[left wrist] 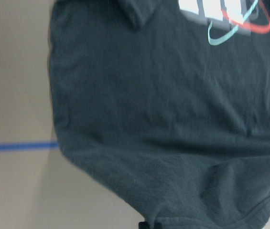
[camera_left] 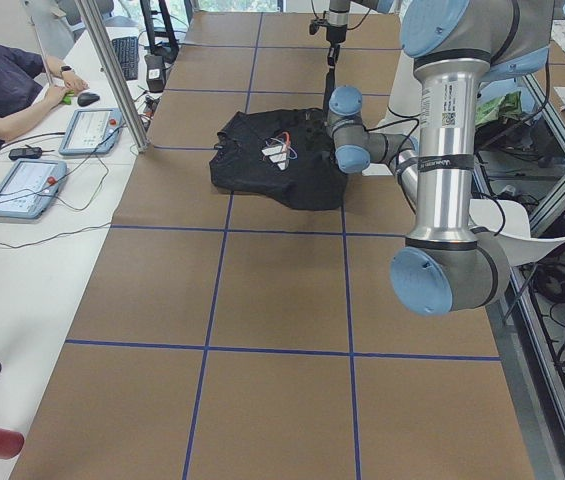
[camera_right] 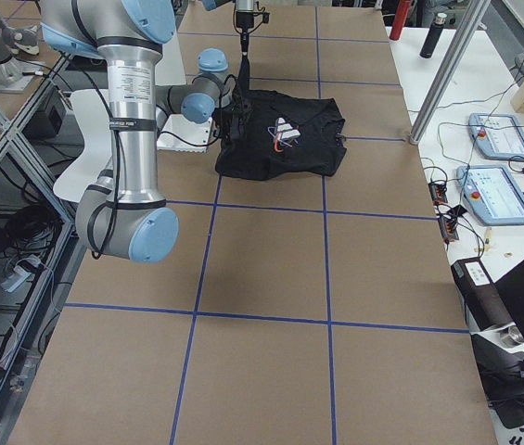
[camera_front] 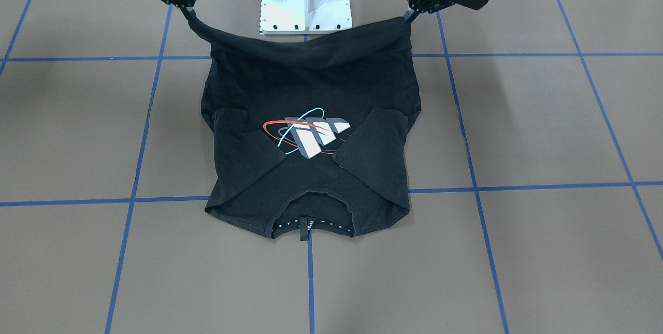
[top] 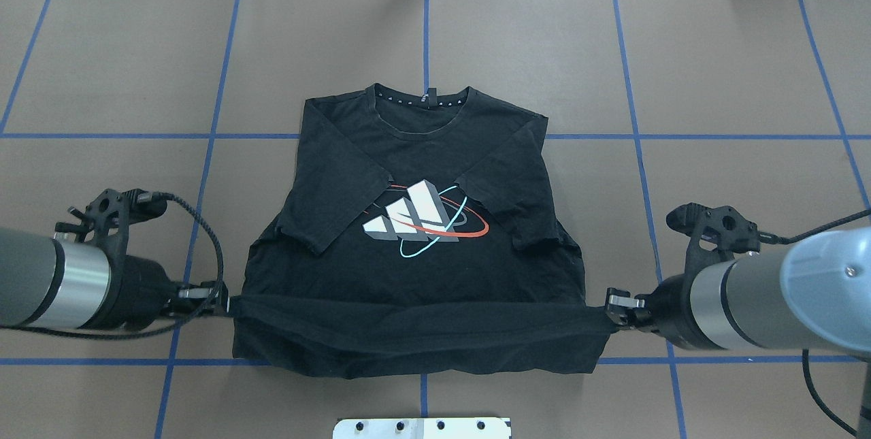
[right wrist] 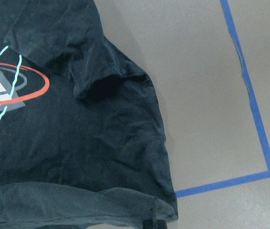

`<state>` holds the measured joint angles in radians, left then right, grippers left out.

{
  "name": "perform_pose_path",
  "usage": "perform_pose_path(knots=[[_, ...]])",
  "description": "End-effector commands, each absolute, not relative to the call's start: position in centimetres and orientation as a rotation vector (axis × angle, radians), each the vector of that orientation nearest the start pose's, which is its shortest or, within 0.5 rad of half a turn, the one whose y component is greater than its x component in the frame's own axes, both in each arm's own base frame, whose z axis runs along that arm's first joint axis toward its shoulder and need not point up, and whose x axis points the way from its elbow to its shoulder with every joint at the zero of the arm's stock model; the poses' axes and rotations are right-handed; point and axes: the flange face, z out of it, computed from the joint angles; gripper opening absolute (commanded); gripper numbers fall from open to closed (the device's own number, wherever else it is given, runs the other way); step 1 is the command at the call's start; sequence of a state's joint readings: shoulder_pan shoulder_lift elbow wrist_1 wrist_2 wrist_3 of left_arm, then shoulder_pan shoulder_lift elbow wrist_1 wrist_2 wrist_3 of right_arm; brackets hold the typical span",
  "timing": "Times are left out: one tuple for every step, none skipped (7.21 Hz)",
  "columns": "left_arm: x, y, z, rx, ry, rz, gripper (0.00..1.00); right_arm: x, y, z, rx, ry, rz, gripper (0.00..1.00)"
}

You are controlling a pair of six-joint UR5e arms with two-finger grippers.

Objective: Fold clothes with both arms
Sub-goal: 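Lift the hem with both grippers and fold it toward the collar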

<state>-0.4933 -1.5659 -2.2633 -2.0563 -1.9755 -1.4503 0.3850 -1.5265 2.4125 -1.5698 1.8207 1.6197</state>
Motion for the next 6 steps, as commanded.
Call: perform_pose_path(knots=[[30.9,-32.7,28.6,0.112,1.186,-0.126,0.00,-32.5,-27.8,26.8,-0.053,-0.906,0.339,0.00],[30.7,-35.0,27.6,0.143,1.165,-0.146,0.00,-32.2,-28.6,26.6,-0.032,-0.911,0.340,0.00],[31.5,-37.2,26.9,0.157,1.138,-0.168,0.00,-32.4,-30.3,26.6,-0.007,-0.909,0.349,0.00],[32.3,-39.4,27.5,0.170,1.117,-0.186,0.00,-33.9,-32.8,26.6,0.003,-0.900,0.379,0.00],[32.6,-42.3,27.3,0.217,1.100,-0.172,0.00,-35.3,-35.7,26.7,0.027,-0.885,0.391,0.00],[33.7,-44.8,28.1,0.217,1.072,-0.193,0.00,-35.7,-37.8,27.0,0.042,-0.871,0.402,0.00]])
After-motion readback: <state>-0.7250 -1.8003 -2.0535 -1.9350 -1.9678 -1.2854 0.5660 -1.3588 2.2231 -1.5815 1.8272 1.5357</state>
